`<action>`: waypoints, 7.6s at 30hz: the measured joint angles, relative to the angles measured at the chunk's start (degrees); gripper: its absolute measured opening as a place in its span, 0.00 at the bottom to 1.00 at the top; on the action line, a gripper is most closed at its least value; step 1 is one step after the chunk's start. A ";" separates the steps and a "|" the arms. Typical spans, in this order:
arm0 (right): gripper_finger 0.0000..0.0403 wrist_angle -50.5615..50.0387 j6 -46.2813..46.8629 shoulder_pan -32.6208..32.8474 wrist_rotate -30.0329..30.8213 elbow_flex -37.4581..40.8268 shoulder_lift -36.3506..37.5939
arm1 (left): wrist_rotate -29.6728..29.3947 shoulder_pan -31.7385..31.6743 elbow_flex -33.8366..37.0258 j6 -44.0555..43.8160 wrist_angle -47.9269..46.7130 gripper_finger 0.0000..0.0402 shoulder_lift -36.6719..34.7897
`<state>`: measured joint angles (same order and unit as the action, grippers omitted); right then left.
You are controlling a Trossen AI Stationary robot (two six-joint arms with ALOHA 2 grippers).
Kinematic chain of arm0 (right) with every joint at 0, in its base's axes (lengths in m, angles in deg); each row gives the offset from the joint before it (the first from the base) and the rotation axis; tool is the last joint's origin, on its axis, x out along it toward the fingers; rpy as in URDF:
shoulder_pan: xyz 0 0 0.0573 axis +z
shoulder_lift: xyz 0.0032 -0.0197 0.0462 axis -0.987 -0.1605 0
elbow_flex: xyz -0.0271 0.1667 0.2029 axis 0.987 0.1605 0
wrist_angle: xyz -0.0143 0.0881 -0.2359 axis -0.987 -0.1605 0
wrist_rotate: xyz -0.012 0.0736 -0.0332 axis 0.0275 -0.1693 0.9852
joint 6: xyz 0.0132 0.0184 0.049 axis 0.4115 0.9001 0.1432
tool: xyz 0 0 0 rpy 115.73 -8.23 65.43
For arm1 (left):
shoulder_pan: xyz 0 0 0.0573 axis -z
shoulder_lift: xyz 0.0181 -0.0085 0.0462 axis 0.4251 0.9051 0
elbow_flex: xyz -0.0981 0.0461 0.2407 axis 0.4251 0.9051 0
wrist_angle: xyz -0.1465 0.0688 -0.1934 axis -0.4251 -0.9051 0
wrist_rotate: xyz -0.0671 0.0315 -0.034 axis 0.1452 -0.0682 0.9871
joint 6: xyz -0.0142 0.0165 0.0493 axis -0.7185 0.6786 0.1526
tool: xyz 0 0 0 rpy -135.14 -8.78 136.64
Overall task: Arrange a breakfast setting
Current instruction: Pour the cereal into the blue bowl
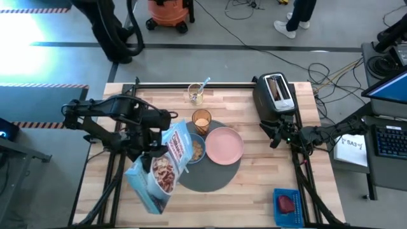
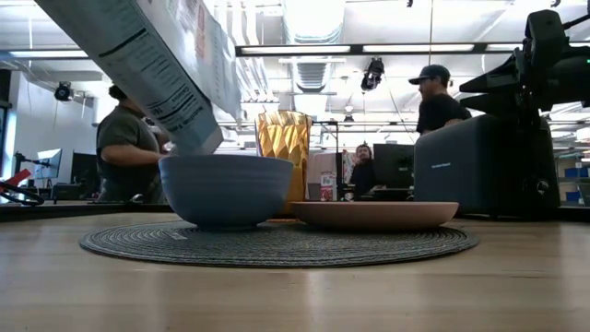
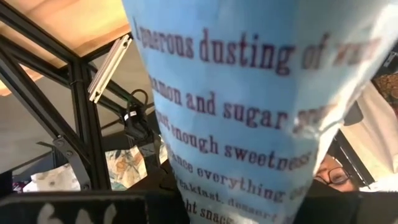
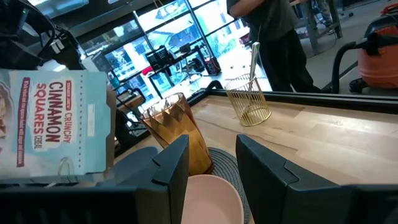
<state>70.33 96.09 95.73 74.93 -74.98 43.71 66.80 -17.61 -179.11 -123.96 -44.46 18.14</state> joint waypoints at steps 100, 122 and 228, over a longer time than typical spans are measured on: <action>0.31 -0.02 0.00 0.02 0.02 0.00 0.00 | -11.19 6.25 0.06 1.94 -0.04 0.26 2.14; 0.31 -0.01 0.02 0.01 0.01 -0.01 0.02 | -39.02 27.57 0.06 -8.36 0.44 0.26 4.01; 0.31 0.00 0.01 0.01 0.01 -0.01 0.00 | -84.45 40.01 35.99 -55.71 1.25 0.26 31.07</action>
<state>70.33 96.10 95.74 74.94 -74.99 43.71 -17.64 22.41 -143.12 -179.67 -43.21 49.21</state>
